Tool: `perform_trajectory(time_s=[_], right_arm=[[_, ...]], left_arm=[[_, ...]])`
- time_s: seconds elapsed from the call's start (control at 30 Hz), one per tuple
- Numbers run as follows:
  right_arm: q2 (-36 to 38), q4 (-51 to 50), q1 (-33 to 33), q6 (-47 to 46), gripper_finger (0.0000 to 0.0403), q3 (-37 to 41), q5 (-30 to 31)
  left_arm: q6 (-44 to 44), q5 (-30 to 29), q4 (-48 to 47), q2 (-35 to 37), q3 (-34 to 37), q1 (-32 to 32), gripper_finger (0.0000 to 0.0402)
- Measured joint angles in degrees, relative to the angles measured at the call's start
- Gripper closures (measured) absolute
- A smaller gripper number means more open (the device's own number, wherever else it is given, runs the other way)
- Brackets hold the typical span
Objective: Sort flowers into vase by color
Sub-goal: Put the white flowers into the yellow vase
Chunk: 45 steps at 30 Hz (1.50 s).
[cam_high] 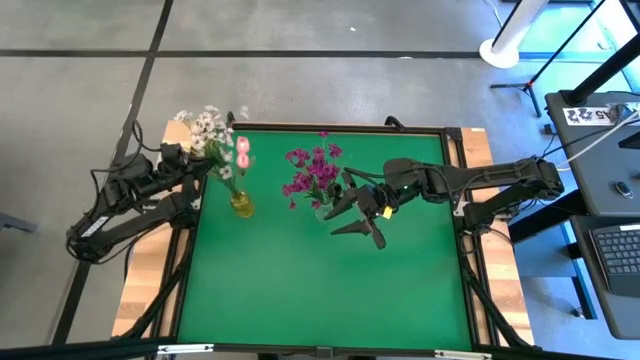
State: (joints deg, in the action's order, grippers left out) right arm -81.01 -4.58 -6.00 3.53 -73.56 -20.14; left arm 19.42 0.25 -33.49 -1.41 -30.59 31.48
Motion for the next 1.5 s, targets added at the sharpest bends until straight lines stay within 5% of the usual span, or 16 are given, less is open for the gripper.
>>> perform_trajectory(time_s=[0.67, 1.5], right_arm=[[0.00, 0.15, 0.00, 0.02, 0.0237, 0.00, -1.55], [-0.02, 0.19, 0.00, 0.01, 0.0237, 0.00, -1.60]], left_arm=[[-0.21, 2.52, -0.45, -8.11, 0.00, -1.83, 0.0398], [-0.55, 5.69, -0.18, -8.08, -0.26, -14.32, 0.0176]])
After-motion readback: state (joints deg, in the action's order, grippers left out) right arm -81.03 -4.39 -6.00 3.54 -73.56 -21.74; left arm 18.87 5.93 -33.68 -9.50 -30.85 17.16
